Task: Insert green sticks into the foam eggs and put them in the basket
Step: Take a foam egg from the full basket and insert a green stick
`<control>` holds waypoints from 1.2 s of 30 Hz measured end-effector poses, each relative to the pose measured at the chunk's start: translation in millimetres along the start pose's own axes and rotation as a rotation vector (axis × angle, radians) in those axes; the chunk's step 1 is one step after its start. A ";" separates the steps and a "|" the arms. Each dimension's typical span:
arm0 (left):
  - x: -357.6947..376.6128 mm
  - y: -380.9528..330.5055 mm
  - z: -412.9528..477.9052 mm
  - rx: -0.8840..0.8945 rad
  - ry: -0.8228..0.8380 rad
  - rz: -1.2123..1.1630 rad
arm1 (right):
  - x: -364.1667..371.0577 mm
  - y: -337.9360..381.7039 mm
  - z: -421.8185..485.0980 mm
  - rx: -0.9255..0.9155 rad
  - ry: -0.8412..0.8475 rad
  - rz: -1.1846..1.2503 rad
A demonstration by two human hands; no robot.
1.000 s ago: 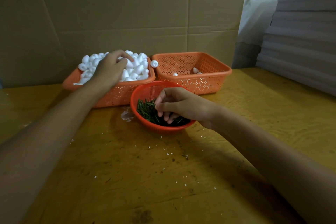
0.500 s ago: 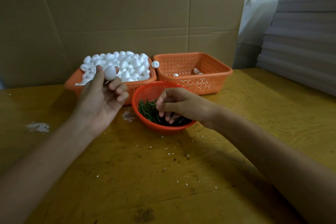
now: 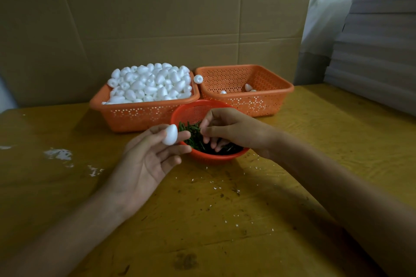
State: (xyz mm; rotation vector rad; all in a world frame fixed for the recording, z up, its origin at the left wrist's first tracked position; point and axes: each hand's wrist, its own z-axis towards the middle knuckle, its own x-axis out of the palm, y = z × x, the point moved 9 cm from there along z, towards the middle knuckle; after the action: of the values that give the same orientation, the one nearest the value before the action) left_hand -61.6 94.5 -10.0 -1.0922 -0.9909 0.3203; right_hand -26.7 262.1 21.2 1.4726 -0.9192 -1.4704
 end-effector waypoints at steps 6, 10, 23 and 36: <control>-2.5 4.2 0.4 -0.041 0.003 -0.025 | -0.6 -2.1 1.0 -0.002 -0.005 -0.018; -0.2 5.7 0.3 -0.072 0.022 -0.049 | -1.0 -2.1 1.7 -0.003 -0.004 -0.010; 5.3 3.2 1.2 -0.075 0.048 -0.090 | 0.1 -1.9 1.4 -0.009 0.004 0.006; 2.1 5.7 0.9 -0.124 0.094 -0.184 | 0.8 -1.9 0.9 -0.005 0.015 0.004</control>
State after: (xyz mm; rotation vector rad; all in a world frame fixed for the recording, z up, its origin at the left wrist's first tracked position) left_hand -59.8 99.1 -13.7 -1.1085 -1.0291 0.0581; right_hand -27.7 262.0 19.2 1.4752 -0.9085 -1.4564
